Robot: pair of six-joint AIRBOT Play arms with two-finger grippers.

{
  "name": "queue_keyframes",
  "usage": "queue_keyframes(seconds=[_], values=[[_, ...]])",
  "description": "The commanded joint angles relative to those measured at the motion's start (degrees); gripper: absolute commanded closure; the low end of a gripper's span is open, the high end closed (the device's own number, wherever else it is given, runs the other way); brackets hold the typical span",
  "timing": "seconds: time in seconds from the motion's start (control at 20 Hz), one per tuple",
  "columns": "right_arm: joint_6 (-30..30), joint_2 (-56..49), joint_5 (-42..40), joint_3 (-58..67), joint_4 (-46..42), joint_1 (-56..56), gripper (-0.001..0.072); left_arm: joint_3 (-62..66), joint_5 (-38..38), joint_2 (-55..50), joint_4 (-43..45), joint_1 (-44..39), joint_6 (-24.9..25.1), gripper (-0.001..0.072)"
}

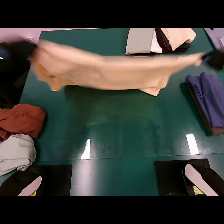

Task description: Fold the shirts.

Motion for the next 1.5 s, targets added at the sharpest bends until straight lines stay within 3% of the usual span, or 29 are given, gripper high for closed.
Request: queue_keyframes(seconds=[0.0, 0.25, 0.55, 0.8, 0.9, 1.1, 1.3, 1.45], values=[[0.1, 6.3, -1.9, 13.2, 1.0, -1.1, 0.0695, 22.0, -2.6, 3.4, 6.2, 1.7, 2.3, 0.0684], [0.1, 9.2, 3.4, 24.8, 0.3, -9.9, 0.0696, 33.9, -3.8, 3.7, 6.5, 1.7, 2.9, 0.0685], [3.1, 1.5, 14.4, 36.0, 0.8, -15.5, 0.0696, 23.3, -5.1, 2.1, 13.2, 1.7, 2.2, 0.0684], [4.7, -7.8, 19.3, 28.2, 0.1, -13.6, 0.0696, 9.2, -10.5, -9.9, 13.3, 1.7, -0.2, 0.0684], [4.6, -12.3, 19.7, 21.0, -4.6, -8.8, 0.0697, 4.5, -10.4, -16.3, 11.1, 1.7, -0.2, 0.0684], [5.4, -24.3, 18.3, 9.2, -16.4, 3.7, 0.0697, 1.3, -10.3, -31.0, 5.0, 1.7, 1.5, 0.0684], [6.8, -35.9, 6.6, 7.8, -15.0, 9.4, 0.0696, 1.3, -4.9, -41.5, 4.2, 2.6, 2.9, 0.0684], [6.8, -42.8, 3.0, 14.7, -11.0, 10.7, 0.0697, 1.5, -2.4, -43.1, 1.7, 5.2, 5.3, 0.0685]])
